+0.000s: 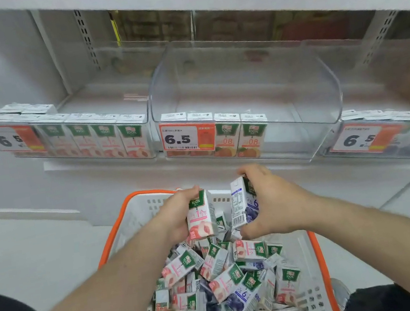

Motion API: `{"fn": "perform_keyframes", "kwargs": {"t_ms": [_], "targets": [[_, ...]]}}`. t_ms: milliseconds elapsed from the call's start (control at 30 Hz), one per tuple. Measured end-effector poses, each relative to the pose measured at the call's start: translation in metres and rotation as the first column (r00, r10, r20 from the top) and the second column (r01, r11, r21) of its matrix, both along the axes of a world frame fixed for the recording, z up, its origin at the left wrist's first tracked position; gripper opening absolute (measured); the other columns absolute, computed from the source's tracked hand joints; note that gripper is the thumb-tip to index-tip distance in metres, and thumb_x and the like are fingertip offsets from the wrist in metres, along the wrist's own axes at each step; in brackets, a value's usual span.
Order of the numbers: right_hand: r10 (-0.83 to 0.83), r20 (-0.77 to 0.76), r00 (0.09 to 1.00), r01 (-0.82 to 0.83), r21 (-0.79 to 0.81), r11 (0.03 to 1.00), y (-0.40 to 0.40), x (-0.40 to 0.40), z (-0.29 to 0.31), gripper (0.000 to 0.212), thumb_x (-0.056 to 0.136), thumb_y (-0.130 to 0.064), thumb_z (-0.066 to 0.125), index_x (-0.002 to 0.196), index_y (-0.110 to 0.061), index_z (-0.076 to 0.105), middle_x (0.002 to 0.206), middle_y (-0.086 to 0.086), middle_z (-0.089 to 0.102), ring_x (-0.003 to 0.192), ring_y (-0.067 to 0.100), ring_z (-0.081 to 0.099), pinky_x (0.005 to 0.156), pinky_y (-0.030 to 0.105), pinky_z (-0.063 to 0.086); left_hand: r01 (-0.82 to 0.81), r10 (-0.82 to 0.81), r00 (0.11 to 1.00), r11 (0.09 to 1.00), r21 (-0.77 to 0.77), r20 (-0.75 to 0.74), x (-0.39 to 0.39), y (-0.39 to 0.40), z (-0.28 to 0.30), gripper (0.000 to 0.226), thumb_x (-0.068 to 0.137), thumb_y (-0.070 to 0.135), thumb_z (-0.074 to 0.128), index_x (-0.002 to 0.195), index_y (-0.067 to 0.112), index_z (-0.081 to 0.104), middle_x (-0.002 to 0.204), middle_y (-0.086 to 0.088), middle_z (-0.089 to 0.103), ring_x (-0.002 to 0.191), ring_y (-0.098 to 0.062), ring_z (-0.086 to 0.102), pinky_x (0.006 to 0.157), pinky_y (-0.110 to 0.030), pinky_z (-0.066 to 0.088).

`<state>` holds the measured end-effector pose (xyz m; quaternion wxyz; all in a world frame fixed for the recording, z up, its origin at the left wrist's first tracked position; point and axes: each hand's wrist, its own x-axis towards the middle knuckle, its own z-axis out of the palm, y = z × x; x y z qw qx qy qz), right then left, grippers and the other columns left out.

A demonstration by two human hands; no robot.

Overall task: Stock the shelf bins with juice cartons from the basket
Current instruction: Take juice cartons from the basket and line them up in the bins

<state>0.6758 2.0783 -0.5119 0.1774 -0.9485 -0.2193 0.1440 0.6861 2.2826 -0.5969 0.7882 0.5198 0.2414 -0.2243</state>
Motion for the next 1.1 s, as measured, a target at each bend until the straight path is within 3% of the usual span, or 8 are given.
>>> {"fn": "perform_keyframes", "kwargs": {"t_ms": [167,300,367,567,700,867,1000,1100], "targets": [[-0.032,0.089,0.995,0.027,0.054,0.998,-0.017,-0.008,0.017,0.123,0.057,-0.041,0.087,0.150,-0.032,0.007,0.157,-0.004,0.023,0.139,0.017,0.034,0.104,0.029,0.039,0.128,-0.161,0.981,0.956,0.265,0.107,-0.018,-0.034,0.031,0.016,0.070,0.010,0.049,0.074,0.011,0.064,0.075,-0.008,0.054,0.065,-0.023,0.049,0.064,-0.029,0.042],[-0.024,0.182,0.983,0.021,0.018,1.000,-0.029,-0.013,0.011,0.123,0.058,-0.036,0.086,0.151,-0.031,0.006,0.155,-0.004,0.023,0.140,0.019,0.029,0.108,0.030,0.034,0.386,-0.501,0.836,0.826,0.410,0.223,-0.025,-0.050,0.045,0.039,0.065,0.050,0.070,0.086,0.017,0.075,0.089,-0.010,0.071,0.092,-0.026,0.064,0.089,-0.036,0.044],[0.005,0.225,0.974,-0.002,-0.013,1.000,-0.035,-0.017,0.009,0.121,0.060,-0.032,0.084,0.152,-0.030,0.006,0.151,-0.003,0.025,0.138,0.020,0.029,0.109,0.031,0.034,0.426,-0.590,0.763,0.765,0.483,0.263,-0.024,-0.060,0.047,0.032,0.079,0.050,0.071,0.089,0.019,0.075,0.091,0.000,0.075,0.097,-0.015,0.066,0.093,-0.028,0.045],[0.093,0.285,0.954,-0.083,-0.047,0.995,-0.052,-0.022,0.019,0.124,0.065,-0.035,0.085,0.154,-0.033,-0.002,0.143,-0.005,0.022,0.133,0.018,0.025,0.108,0.029,0.035,0.355,-0.586,0.735,0.762,0.542,0.342,-0.016,-0.099,0.061,0.004,0.078,0.016,0.072,0.080,0.018,0.075,0.085,-0.002,0.076,0.087,-0.019,0.071,0.083,-0.034,0.053],[-0.057,0.198,0.979,0.016,0.202,0.979,-0.075,-0.020,0.039,0.129,0.061,-0.040,0.089,0.153,-0.037,-0.002,0.147,-0.011,0.021,0.138,0.008,0.023,0.114,0.026,0.027,0.221,-0.531,0.735,0.775,0.593,0.421,-0.014,-0.112,0.068,0.021,0.079,0.008,0.073,0.090,0.025,0.072,0.088,0.009,0.075,0.082,-0.004,0.069,0.073,-0.019,0.049],[-0.150,0.198,0.969,0.107,0.213,0.971,-0.105,-0.014,0.054,0.115,0.065,-0.033,0.088,0.153,-0.035,0.013,0.148,-0.009,0.033,0.126,0.001,0.037,0.104,0.021,0.032,0.083,-0.575,0.669,0.688,0.721,0.471,-0.013,-0.118,0.064,0.042,0.079,0.018,0.076,0.115,0.036,0.065,0.111,0.019,0.068,0.106,-0.003,0.062,0.093,-0.026,0.047],[-0.122,0.252,0.960,0.074,0.191,0.979,-0.110,-0.015,0.061,0.098,0.067,-0.042,0.084,0.148,-0.036,0.030,0.133,-0.018,0.040,0.100,-0.005,0.047,0.090,0.016,0.037,0.034,-0.587,0.608,0.692,0.721,0.535,-0.018,-0.126,0.077,0.042,0.079,0.021,0.076,0.100,0.053,0.060,0.106,0.023,0.067,0.104,0.000,0.061,0.090,-0.026,0.049],[-0.129,0.308,0.943,0.061,0.220,0.974,-0.106,-0.018,0.067,0.087,0.068,-0.052,0.078,0.144,-0.043,0.037,0.130,-0.022,0.044,0.102,-0.013,0.045,0.090,0.014,0.038,0.005,-0.618,0.561,0.668,0.744,0.551,-0.016,-0.137,0.094,0.049,0.076,0.011,0.070,0.090,0.056,0.059,0.088,0.025,0.067,0.085,0.001,0.064,0.072,-0.028,0.055]]}}
